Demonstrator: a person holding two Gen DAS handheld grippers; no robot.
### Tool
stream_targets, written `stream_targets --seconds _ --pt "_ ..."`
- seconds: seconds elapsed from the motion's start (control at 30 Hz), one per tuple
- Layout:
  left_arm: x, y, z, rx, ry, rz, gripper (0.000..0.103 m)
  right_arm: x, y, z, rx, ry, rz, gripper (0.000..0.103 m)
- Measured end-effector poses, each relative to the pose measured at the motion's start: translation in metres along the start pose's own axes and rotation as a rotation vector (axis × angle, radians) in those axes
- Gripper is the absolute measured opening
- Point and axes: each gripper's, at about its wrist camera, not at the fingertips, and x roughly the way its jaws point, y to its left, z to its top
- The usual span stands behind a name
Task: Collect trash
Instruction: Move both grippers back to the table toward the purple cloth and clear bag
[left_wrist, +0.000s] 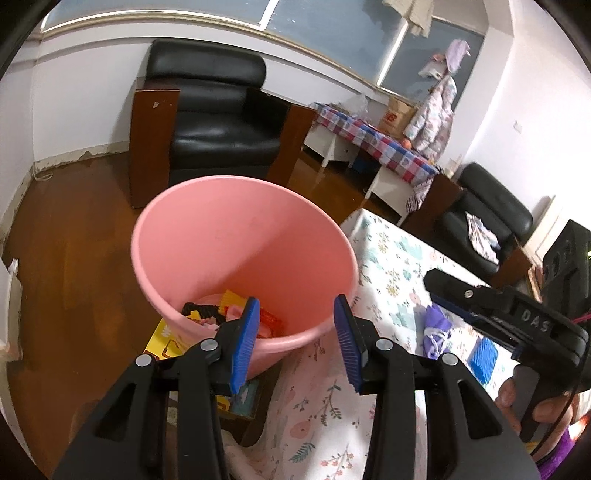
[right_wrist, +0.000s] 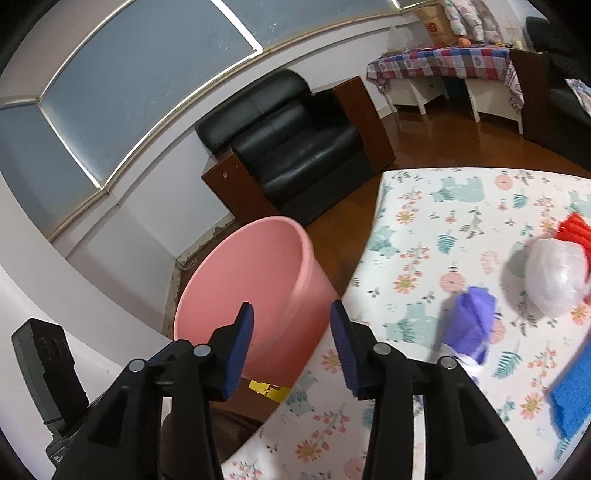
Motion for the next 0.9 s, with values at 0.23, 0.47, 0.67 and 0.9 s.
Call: stream_targets --seconds 0.23,0.47,0.67,0.9 --pt "0.0 -0.025 -0.004 0.059 0.003 -0.025 0.042 -0.044 -0.034 -0.007 0.045 -0.066 -0.041 0.049" --pt "0.003 -0.056 -0.012 0.138 0.015 -0.063 0.042 -0.089 -0.08 -0.02 0.121 -0.136 -0.108 0.05" --pt "0.008 -0.081 -0.018 0.192 0.033 -0.082 0.042 -0.124 -0.117 -0.034 0.167 -0.176 -0.176 0.05" --pt "0.021 -0.111 -0.026 0.276 0.069 -0.111 0.042 -0.144 -0.146 -0.05 0.204 -0.189 -0.229 0.05"
